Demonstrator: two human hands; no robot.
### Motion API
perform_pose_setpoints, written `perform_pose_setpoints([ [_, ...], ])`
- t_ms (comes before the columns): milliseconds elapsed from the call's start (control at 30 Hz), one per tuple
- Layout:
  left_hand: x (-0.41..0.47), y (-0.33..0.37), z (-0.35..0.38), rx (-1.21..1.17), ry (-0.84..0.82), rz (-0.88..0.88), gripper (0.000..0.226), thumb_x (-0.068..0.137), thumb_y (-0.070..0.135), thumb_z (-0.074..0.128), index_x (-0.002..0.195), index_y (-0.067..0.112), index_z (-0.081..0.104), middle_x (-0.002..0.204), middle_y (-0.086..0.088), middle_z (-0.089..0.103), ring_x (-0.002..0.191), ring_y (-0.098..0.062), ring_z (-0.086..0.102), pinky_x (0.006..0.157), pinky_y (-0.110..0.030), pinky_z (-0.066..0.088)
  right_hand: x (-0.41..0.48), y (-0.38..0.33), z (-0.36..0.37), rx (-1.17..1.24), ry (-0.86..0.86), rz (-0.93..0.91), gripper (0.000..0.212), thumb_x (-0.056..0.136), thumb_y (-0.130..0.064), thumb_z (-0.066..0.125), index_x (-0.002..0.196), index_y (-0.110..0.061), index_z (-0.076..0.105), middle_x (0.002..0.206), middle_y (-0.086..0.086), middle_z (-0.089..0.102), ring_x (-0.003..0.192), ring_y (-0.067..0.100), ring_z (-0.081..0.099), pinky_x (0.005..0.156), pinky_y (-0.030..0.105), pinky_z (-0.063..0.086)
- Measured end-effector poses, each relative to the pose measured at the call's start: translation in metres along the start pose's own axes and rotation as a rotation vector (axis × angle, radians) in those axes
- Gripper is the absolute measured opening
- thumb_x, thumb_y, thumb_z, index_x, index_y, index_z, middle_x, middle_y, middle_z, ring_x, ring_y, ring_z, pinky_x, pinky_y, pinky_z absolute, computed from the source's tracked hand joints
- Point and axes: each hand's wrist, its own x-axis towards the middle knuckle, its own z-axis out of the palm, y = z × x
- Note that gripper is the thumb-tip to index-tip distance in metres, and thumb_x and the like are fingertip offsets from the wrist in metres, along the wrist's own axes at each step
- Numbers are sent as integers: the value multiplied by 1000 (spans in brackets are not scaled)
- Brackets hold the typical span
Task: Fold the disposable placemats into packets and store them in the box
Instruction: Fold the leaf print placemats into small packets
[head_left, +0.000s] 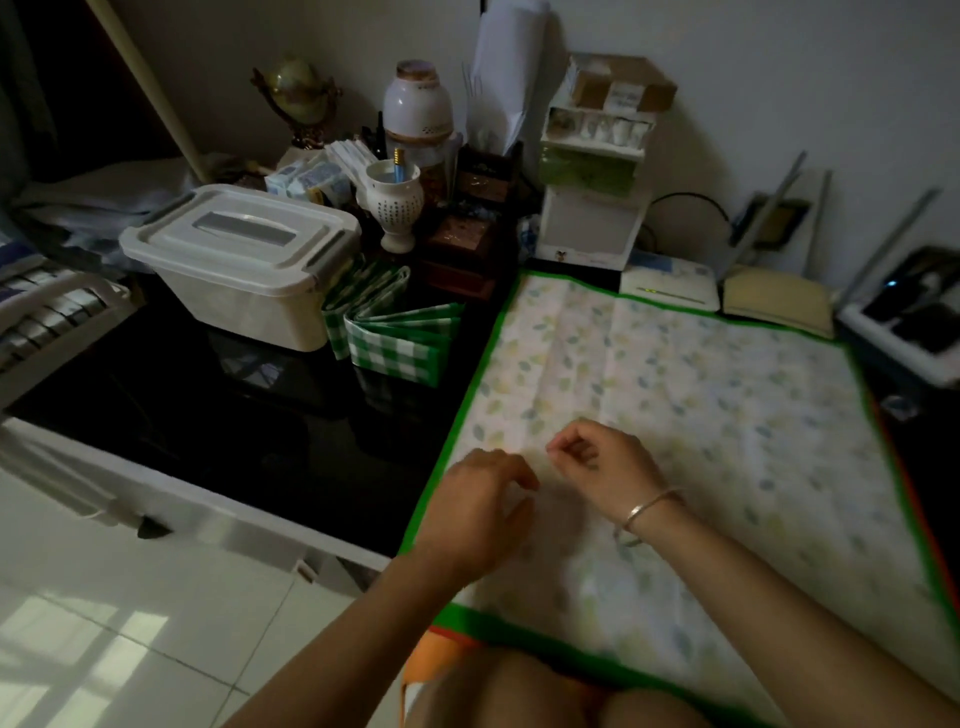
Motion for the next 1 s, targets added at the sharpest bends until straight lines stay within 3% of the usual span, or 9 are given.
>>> perform_pose_setpoints([
  [100, -9, 31, 16, 133, -250, 155, 45, 75, 43, 52, 113, 24, 65, 118, -1, 61, 108, -22, 52, 92, -35, 42, -56, 35, -30, -215, 12, -135, 19, 79, -15, 72, 74, -30, 61, 74, -14, 61, 69, 8, 58, 66, 26, 49],
  [200, -19, 45, 36, 294, -408, 232, 68, 77, 54, 70, 134, 24, 51, 143, -1, 45, 129, -23, 40, 109, -36, 33, -97, 67, -51, -415, -103, -217, 10, 78, -32, 71, 84, -30, 64, 88, -17, 55, 90, 12, 55, 73, 27, 45],
  [267, -27, 50, 43, 373, -437, 242, 88, 71, 62, 74, 142, 21, 42, 149, -3, 37, 136, -23, 32, 114, -35, 26, -117, 82, -64, -459, -203, -230, 43, 72, -63, 62, 104, -34, 63, 113, -19, 54, 111, 7, 50, 90, 27, 44],
  [333, -31, 57, 44, 403, -423, 244, 99, 67, 68, 74, 146, 23, 36, 150, -2, 33, 138, -22, 30, 115, -36, 25, -132, 92, -73, -521, -356, -211, 93, 58, -91, 42, 133, -38, 48, 141, -21, 33, 132, 1, 28, 112, 25, 25],
  [400, -31, 61, 43, 394, -421, 223, 99, 67, 68, 74, 147, 28, 33, 152, 1, 32, 138, -20, 31, 115, -34, 25, -142, 98, -77, -618, -443, -225, 114, 50, -96, 36, 147, -38, 25, 153, -18, 12, 143, 5, 9, 117, 25, 5],
  [600, -32, 56, 43, 343, -371, 228, 78, 74, 59, 73, 140, 28, 43, 148, 2, 41, 136, -19, 40, 112, -32, 32, -154, 97, -84, -507, -362, -234, 77, 78, -54, 68, 144, -37, 33, 153, -15, 25, 142, 4, 20, 113, 14, 13],
  [733, -37, 59, 38, 393, -384, 199, 86, 74, 65, 70, 146, 32, 36, 162, 2, 17, 146, -19, 22, 114, -32, 24, -163, 85, -99, -530, -270, -199, 45, 85, -52, 57, 126, -38, 46, 127, -18, 55, 111, 5, 55, 90, 25, 46],
  [900, -28, 63, 18, 347, -331, 208, 65, 91, 35, 64, 148, 39, 33, 162, 5, 16, 143, -21, 30, 106, -39, 42, -167, 79, -113, -644, -203, -200, 30, 98, -48, 37, 119, -38, 56, 106, -13, 66, 93, 10, 62, 68, 26, 44],
  [1000, -20, 58, 3, 244, -410, 90, 42, 96, 29, 60, 136, 38, 53, 152, 5, 42, 135, -18, 44, 106, -35, 41, -165, 81, -114, -632, -234, -159, 32, 100, -46, 33, 106, -34, 62, 91, -7, 66, 82, 13, 60, 65, 29, 46],
])
